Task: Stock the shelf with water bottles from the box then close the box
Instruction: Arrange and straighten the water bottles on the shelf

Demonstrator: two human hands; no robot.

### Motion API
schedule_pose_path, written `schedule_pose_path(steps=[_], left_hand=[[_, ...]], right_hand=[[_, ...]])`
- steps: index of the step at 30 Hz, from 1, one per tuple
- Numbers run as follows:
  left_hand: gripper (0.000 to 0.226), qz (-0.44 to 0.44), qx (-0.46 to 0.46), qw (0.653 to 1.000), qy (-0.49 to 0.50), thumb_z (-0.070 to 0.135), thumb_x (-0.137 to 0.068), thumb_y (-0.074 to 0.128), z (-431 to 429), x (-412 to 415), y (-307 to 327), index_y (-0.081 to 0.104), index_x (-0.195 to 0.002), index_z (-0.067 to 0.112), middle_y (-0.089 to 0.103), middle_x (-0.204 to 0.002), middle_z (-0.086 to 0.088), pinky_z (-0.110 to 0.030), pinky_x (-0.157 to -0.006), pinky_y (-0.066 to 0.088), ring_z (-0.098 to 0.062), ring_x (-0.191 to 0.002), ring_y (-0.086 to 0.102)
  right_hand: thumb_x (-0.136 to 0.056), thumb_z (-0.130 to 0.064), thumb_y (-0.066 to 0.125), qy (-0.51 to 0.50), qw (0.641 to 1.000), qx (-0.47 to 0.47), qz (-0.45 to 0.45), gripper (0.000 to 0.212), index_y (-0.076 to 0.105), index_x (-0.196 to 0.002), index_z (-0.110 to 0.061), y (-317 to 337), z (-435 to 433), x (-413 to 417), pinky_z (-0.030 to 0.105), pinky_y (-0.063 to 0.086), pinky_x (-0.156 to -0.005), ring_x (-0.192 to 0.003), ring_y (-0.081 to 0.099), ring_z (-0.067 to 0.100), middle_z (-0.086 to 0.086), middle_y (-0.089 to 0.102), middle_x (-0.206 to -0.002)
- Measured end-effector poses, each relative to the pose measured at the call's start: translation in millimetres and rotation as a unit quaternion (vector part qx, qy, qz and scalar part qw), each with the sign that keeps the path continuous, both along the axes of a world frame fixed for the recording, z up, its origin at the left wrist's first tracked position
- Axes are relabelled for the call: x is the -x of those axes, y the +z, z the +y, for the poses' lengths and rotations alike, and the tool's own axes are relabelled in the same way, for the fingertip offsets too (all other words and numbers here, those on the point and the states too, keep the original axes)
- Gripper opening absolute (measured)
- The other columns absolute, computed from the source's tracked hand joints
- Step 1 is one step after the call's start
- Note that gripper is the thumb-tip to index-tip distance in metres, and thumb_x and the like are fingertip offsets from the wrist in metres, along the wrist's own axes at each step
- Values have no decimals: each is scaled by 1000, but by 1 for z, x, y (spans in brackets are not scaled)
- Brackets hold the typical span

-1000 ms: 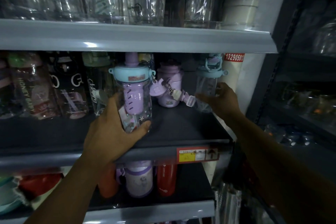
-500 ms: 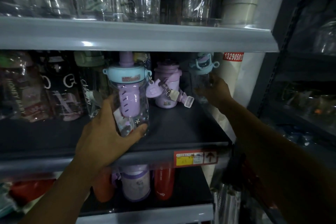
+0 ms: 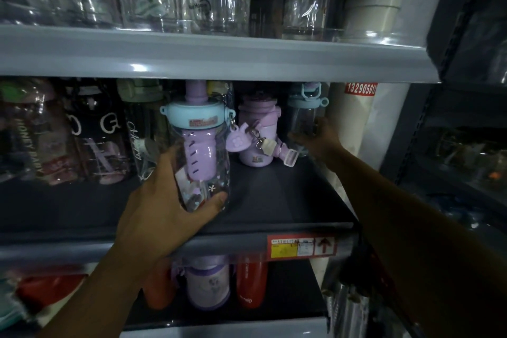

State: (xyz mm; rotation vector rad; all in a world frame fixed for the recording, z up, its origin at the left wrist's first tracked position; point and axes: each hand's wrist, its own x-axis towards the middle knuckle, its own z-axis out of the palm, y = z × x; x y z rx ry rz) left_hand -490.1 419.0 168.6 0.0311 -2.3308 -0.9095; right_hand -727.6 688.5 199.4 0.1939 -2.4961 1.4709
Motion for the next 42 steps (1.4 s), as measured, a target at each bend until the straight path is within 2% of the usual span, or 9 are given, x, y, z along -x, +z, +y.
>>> schedule_pose_path(steps=[3, 7, 11, 16, 24, 27, 31, 39, 42], left_hand=[[107, 1, 5, 1000, 0, 84, -57, 68, 1, 0, 0, 27, -147, 44, 64, -129, 15, -44, -93, 55, -18, -112, 66], [97, 7, 0, 1000, -1, 73, -62, 76, 2, -1, 0, 29, -143, 47, 61, -126, 20, -39, -90, 53, -19, -113, 65], [96, 3, 9, 1000, 6, 71, -64, 75, 2, -1, -1, 28, -143, 42, 63, -127, 13, -41, -90, 53, -20, -112, 64], [94, 5, 19, 1000, 9, 67, -67, 78, 2, -2, 0, 31, -142, 36, 65, -129, 7, -39, -88, 52, -24, -113, 65], [95, 16, 16, 1000, -9, 74, -65, 72, -1, -2, 0, 31, -143, 39, 65, -129, 7, -44, -90, 55, -25, -111, 66], [96, 20, 12, 1000, -18, 80, -63, 70, -3, 0, -1, 31, -142, 41, 66, -128, 10, -44, -89, 55, -22, -110, 67], [95, 24, 8, 999, -23, 73, -65, 75, -3, 0, -2, 31, -142, 43, 65, -129, 11, -44, -91, 55, -21, -112, 66], [96, 24, 21, 999, -19, 66, -67, 78, -2, -2, 0, 34, -147, 36, 51, -123, 22, -37, -91, 50, -18, -116, 62], [97, 28, 17, 999, -19, 68, -66, 76, -3, -2, 0, 34, -148, 36, 57, -129, 18, -38, -93, 51, -18, -117, 62]], right_hand=[[-50, -68, 81, -8, 1000, -2, -25, 96, 58, -129, -17, -3, 1, 4, 48, 59, -89, -101, 68, 22, 3, 69, -116], [-89, -29, 75, -104, 993, 33, 36, 34, 58, -114, -14, 8, -7, -42, 14, 50, -64, -85, 59, 15, 1, 62, -102], [-90, -20, 72, -49, 991, -29, 118, 14, 60, -97, -16, 12, -18, -64, 15, 39, -56, -78, 59, 12, -2, 61, -89], [-64, -44, 85, 118, 989, -26, 82, 59, 68, -119, -26, 26, -49, -66, 39, 55, -97, -106, 68, 10, -9, 73, -113], [-71, -22, 86, 116, 982, 101, 109, 47, 72, -115, -13, 45, -79, -51, 39, 56, -99, -103, 72, 11, 0, 76, -109], [-72, -23, 87, 83, 989, 51, 109, 38, 77, -108, -19, 49, -85, -52, 36, 55, -99, -103, 71, 15, -2, 77, -108], [-84, -27, 81, 44, 992, -39, 113, 37, 74, -118, -14, 52, -86, -57, 2, 39, -72, -99, 60, 6, -9, 66, -103], [-51, -91, 56, -54, 985, -138, 89, 114, 51, -142, -22, 33, -88, -19, 47, 45, -106, -126, 53, 33, 9, 54, -140], [-66, -92, 49, 11, 972, -214, 94, 91, 55, -139, -38, 53, -76, -45, 34, 39, -112, -130, 53, 22, -3, 60, -139]])
